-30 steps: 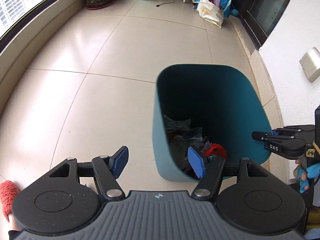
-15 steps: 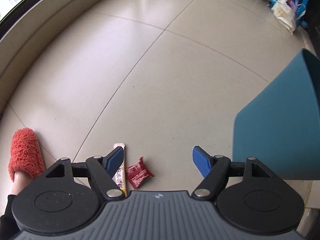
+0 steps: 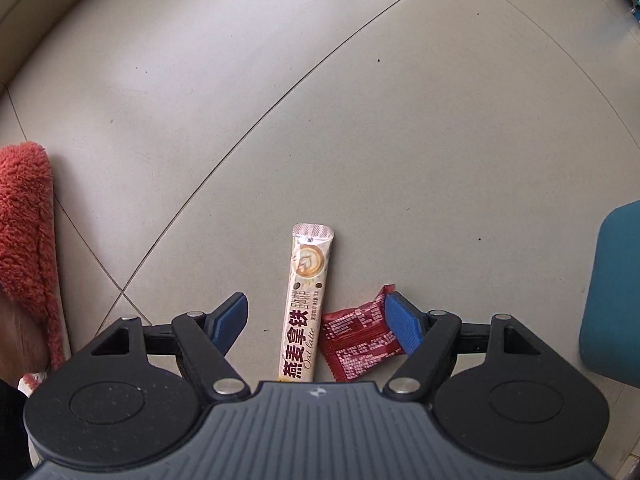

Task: Collect trash
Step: 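Lower the left gripper to the coffee stick sachet and grasp it, then carry the coffee sachet into the teal bin and open the left gripper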

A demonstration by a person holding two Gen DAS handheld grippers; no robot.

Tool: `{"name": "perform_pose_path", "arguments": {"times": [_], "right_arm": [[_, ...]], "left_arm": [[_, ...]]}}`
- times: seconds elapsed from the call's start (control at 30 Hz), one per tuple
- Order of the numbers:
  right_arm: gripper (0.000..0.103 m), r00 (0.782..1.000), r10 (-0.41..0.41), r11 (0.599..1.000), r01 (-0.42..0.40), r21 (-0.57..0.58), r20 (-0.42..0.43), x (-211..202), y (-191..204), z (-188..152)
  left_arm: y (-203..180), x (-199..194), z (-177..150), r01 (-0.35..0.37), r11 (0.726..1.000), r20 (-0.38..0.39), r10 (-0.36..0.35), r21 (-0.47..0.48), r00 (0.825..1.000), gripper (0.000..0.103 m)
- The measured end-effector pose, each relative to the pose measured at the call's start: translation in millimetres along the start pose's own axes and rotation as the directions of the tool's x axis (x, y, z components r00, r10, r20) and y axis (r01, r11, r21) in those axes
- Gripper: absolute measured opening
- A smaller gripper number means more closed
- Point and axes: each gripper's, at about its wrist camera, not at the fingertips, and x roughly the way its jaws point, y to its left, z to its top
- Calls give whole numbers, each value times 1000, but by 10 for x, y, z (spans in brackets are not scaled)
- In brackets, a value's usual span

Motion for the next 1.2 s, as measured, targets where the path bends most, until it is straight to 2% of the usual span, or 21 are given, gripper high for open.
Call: {"name": "perform_pose_path", "arguments": {"times": [0.1,0.17,0.4,0.47,0.53,0.63,0.8,0.87,1.03,1.2], "right_arm": [[13,1000,-7,1000,7,-10,-4,8,17,-1],[13,1000,-7,1000,7,-11,-8,17,18,2],[13,1000,-15,1000,15,-17,-28,66,21,20],[13,999,-15,1000,15,-14,-30,69,18,32],[13,999,-17,1000,17,-14,-32,70,25,37],[13,999,-20,1000,19,-17,-31,73,32,37],[13,999,-16,1000,16,-13,-31,74,24,34],[13,999,-16,1000,16,-13,-31,74,24,33],[13,999,-15,1000,15,-12,-28,76,11,30],[13,1000,-12,1000,12,-6,-23,72,-3,18]], "left_arm": [[69,134,52,3,1000,-8,-3,-5,1000,73],[103,195,37,6,1000,-11,-6,4,1000,65],[86,377,72,-9,1000,-21,10,23,1000,64],[68,400,67,-24,999,-20,24,36,999,59],[15,477,60,-46,998,-35,47,36,998,61],[52,481,45,-27,1000,-32,27,5,999,61],[57,458,-30,-14,1000,-14,14,4,1000,41],[48,441,-51,-12,1000,-11,12,0,1000,25],[21,417,-106,-53,999,-7,53,-12,999,23],[50,133,-170,-71,997,12,72,-41,997,22]]}}
